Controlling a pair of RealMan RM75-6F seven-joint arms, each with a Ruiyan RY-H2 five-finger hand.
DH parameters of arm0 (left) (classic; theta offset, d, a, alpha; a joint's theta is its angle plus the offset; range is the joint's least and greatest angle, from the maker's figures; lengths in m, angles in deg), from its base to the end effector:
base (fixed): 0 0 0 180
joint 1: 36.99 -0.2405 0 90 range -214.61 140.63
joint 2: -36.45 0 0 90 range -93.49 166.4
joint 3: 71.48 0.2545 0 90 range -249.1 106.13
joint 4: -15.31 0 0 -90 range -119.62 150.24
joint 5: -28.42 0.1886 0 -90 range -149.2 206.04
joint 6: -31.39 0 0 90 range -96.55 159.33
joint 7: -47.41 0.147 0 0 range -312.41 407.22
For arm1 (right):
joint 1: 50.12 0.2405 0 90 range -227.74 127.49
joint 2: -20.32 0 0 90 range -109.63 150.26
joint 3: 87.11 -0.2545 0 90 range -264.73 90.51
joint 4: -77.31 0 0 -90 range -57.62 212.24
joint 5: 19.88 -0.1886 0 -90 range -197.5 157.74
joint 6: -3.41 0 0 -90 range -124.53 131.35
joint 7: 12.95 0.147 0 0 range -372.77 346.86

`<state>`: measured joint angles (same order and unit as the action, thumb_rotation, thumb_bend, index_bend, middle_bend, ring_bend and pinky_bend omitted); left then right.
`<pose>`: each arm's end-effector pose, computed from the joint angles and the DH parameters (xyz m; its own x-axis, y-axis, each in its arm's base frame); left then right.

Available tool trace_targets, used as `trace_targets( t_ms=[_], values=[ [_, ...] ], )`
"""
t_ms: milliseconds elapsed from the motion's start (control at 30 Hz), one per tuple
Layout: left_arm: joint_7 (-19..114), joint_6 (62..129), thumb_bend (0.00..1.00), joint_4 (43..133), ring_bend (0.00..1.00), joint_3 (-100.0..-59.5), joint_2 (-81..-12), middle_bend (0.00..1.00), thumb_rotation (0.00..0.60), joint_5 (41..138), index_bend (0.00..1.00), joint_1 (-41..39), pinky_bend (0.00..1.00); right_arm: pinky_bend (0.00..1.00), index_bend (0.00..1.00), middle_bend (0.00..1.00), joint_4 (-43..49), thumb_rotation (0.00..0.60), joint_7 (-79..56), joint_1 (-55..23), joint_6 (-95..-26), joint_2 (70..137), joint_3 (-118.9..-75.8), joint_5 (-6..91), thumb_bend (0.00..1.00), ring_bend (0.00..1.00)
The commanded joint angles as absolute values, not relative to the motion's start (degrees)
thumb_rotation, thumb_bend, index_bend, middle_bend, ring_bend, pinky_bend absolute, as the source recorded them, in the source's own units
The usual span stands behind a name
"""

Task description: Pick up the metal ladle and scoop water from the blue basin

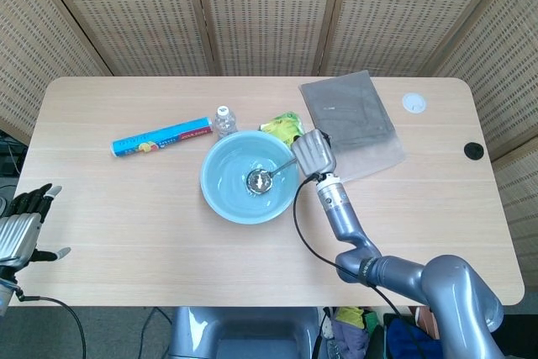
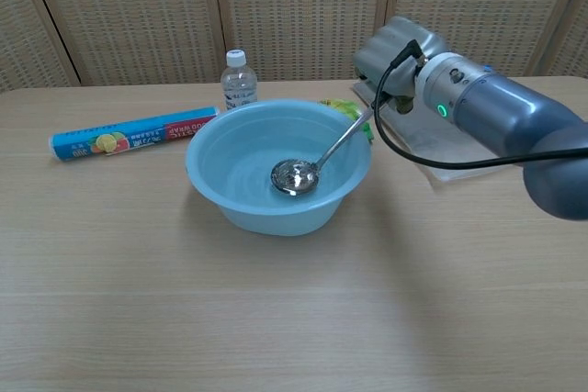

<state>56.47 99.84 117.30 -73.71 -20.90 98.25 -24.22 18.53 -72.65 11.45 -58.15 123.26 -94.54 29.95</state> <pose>-0.3023 0.2099 0.1718 0.4240 0.2724 0.8638 0.8823 0.0911 -0.4618 -0.0896 -0.4195 -0.0220 0.9167 0.1828 0.3553 -0.3018 -0.2660 0.9155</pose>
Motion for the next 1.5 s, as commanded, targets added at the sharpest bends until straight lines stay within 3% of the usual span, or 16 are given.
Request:
trace_targets(
  t_ms=[33,433,700,900,1500],
  values=[
    [56.5,99.9,0.00,117.3,0.00,-73.7,-20.9,0.00,0.600,98.3,0.00,-24.2,0.00,1.00,0.84,0.94,18.1,0.600,-73.5,11.2,-57.9,122.9,-94.2,30.9,0.80,0.91],
    [57.0,99.8,0.00,117.4,0.00,-73.6,-21.1,0.00,0.600,98.1,0.00,-24.0,0.00,1.00,0.84,0.95,13.7,0.600,-75.5,9.8,-57.5,122.3,-93.5,33.3,0.80,0.91],
    [57.0,99.7,0.00,117.3,0.00,-73.7,-21.1,0.00,0.600,97.7,0.00,-23.9,0.00,1.00,0.85,0.95,6.4,0.600,-74.9,8.6,-55.7,120.6,-99.7,23.0,0.81,0.92],
    [57.2,99.6,0.00,117.4,0.00,-73.5,-21.2,0.00,0.600,97.8,0.00,-23.8,0.00,1.00,0.85,0.95,-1.2,0.600,-75.1,8.5,-55.2,116.3,-106.1,9.4,0.82,0.92],
    [57.6,98.9,0.00,117.3,0.00,-73.2,-21.4,0.00,0.600,97.7,0.00,-23.4,0.00,1.00,0.85,0.95,-12.9,0.600,-73.2,10.2,-58.3,105.8,-108.7,-2.5,0.82,0.92]
  ],
)
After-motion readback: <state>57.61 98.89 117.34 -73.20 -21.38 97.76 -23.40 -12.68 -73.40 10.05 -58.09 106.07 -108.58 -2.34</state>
